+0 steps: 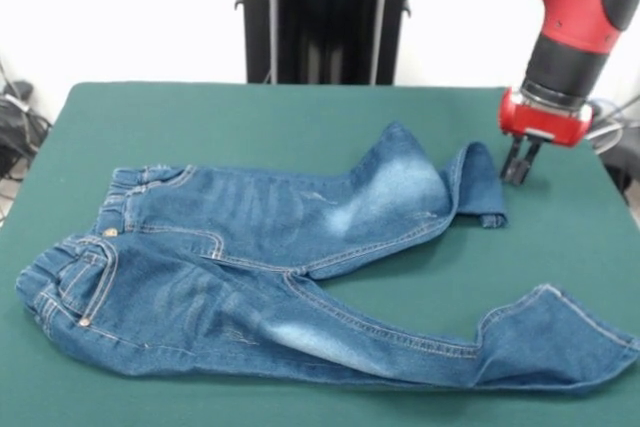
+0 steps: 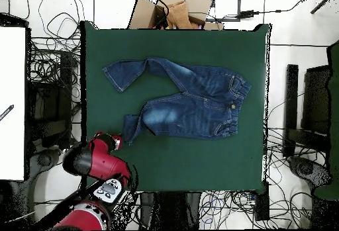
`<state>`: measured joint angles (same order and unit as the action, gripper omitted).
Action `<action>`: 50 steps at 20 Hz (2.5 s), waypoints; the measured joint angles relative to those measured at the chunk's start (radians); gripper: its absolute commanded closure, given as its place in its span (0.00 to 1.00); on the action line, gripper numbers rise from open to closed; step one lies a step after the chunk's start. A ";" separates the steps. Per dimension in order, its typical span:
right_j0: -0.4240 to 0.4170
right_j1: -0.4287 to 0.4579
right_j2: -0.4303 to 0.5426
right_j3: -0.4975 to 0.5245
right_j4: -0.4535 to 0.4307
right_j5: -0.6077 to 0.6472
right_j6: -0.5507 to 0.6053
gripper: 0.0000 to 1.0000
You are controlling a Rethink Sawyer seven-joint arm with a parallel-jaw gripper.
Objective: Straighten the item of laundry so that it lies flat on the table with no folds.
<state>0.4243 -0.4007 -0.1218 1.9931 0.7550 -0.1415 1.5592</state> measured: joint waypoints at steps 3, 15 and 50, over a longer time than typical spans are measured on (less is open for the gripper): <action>0.006 -0.001 0.001 0.000 0.001 0.021 0.000 1.00; -0.038 -0.062 0.004 0.016 0.001 0.035 0.000 1.00; -0.303 -0.041 0.003 0.043 -0.239 0.063 0.000 1.00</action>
<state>0.1210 -0.4415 -0.1183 2.0364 0.5162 -0.0783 1.5592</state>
